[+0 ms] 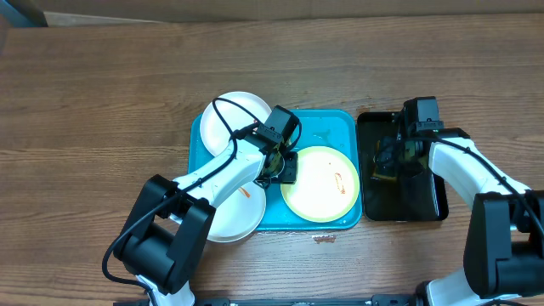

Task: Clean dirty plates on tray and stack at the side
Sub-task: 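Lift the sponge with the right gripper and carry it over the yellow plate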

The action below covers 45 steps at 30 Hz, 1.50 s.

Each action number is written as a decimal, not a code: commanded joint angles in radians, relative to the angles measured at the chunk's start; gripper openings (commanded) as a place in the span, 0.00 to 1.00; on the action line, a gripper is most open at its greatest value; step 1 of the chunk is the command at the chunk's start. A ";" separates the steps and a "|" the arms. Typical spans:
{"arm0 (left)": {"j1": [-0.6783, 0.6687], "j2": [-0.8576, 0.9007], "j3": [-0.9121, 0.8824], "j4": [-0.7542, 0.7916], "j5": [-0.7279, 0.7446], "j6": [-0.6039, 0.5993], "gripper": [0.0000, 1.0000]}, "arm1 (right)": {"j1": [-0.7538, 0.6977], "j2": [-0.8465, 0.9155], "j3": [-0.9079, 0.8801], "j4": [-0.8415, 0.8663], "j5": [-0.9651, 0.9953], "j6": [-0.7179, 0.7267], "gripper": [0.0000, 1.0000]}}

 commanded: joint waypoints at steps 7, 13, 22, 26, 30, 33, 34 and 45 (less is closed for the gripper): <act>-0.014 0.014 -0.001 -0.023 -0.005 0.013 0.21 | 0.003 0.006 -0.004 -0.023 -0.005 0.003 0.43; -0.014 0.014 -0.001 -0.032 -0.037 0.013 0.28 | 0.003 0.007 -0.005 -0.050 -0.005 0.003 0.51; -0.014 0.014 -0.001 -0.032 -0.045 0.013 0.27 | 0.003 0.007 -0.003 -0.038 -0.006 0.003 0.06; -0.014 0.014 -0.001 -0.032 -0.045 0.013 0.31 | -0.005 0.006 0.043 -0.075 -0.005 0.002 0.04; -0.014 0.014 -0.001 -0.030 -0.045 0.013 0.33 | -0.006 0.006 0.083 -0.108 -0.006 0.002 0.15; -0.014 0.014 -0.001 -0.030 -0.045 0.013 0.34 | -0.006 0.007 0.078 -0.122 -0.006 0.003 0.42; -0.014 0.014 -0.001 -0.030 -0.045 0.013 0.34 | -0.005 0.007 0.071 -0.123 -0.006 0.003 0.48; -0.014 0.014 -0.001 -0.029 -0.044 0.010 0.34 | -0.004 0.010 0.008 -0.027 -0.006 0.003 0.40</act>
